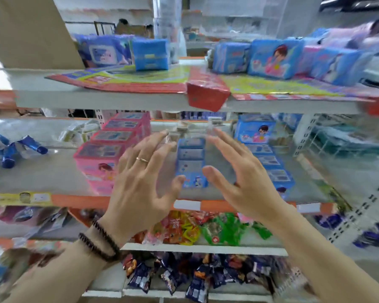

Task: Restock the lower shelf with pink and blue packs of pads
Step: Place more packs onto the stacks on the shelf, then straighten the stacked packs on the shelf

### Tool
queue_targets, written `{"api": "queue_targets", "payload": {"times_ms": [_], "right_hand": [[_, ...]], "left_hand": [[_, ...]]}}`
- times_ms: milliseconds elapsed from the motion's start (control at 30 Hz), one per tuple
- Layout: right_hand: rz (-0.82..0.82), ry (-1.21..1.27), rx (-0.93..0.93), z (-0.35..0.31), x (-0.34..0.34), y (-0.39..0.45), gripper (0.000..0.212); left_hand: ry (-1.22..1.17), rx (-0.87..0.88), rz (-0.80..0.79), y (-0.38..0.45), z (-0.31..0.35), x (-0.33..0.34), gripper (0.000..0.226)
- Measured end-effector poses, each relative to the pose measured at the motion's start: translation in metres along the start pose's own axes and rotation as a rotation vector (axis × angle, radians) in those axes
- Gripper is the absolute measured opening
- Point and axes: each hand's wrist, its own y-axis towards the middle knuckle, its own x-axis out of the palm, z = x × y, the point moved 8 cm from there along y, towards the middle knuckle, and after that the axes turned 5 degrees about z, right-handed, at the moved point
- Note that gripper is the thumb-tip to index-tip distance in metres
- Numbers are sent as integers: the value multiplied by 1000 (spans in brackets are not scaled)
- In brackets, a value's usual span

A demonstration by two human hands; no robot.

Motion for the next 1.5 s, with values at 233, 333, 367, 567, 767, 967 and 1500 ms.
{"api": "queue_targets", "payload": {"times_ms": [233,333,367,567,767,967,1500], "right_hand": [[122,-21,-86,4,-78,-7,61],[179,-18,-99,6,-99,-2,62],[195,-20,-115,6,-105,1,62],[240,-26,-199,-3,-134,28,65],[307,-81,-251,-18,-136,80,62],[264,-166,-289,-28,-104,148,63],[219,-483,-105,41,-84,304,62]], "left_hand": [[17,59,25,34,71,-11,58],[6,75,20,52,81,-16,57],[8,82,19,58,84,-18,57],[41,125,70,93,87,-33,58],[55,152,85,127,63,-39,58],[65,115,89,161,4,-43,58],[46,171,-69,311,-81,-14,63]]}}
